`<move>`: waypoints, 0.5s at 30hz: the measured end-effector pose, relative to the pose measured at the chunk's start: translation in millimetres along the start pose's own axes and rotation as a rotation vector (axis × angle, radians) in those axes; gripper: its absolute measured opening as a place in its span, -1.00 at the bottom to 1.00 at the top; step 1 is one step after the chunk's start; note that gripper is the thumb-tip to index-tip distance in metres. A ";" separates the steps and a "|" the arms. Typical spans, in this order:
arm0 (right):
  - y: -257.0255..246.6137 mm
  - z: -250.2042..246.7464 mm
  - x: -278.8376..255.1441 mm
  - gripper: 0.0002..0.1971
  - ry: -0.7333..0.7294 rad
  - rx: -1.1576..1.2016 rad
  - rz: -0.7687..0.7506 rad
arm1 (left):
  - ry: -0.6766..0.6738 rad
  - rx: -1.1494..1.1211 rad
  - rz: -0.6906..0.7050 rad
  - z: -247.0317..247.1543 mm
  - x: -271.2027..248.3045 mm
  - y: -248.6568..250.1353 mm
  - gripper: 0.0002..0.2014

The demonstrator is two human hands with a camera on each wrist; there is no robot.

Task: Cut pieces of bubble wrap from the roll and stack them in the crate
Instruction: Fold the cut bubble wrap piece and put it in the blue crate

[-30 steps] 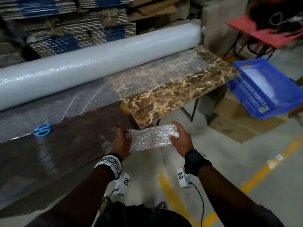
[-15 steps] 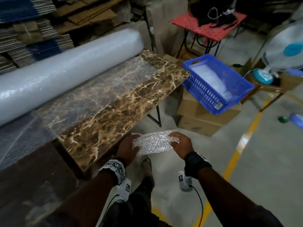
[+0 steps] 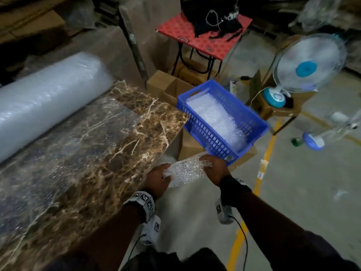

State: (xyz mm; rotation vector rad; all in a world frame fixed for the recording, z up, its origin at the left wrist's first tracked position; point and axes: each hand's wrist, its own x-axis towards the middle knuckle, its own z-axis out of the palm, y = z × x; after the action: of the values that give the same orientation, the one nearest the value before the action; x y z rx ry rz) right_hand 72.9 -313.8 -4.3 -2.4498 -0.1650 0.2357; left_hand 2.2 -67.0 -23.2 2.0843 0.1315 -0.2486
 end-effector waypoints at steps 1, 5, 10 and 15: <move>6.7 -10.7 15.4 -0.68 -0.001 0.000 0.005 | -0.006 0.000 0.002 6.8 17.4 9.6 -0.53; 39.0 -59.0 80.4 -0.73 0.006 0.004 0.029 | -0.040 -0.004 0.001 42.0 82.7 48.4 -0.54; 108.5 -106.5 172.2 -0.71 0.012 -0.032 -0.019 | -0.074 0.059 0.035 100.3 173.1 95.6 -0.31; 207.8 -140.9 266.7 -0.75 -0.143 -0.110 -0.021 | -0.058 0.105 -0.087 170.5 265.4 145.0 -0.51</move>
State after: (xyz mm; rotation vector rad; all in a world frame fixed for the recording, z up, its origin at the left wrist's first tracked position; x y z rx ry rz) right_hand 375.0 -512.7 -61.8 -2.5389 -0.2718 0.4029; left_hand 267.9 -289.4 -45.2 2.1763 0.1779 -0.3751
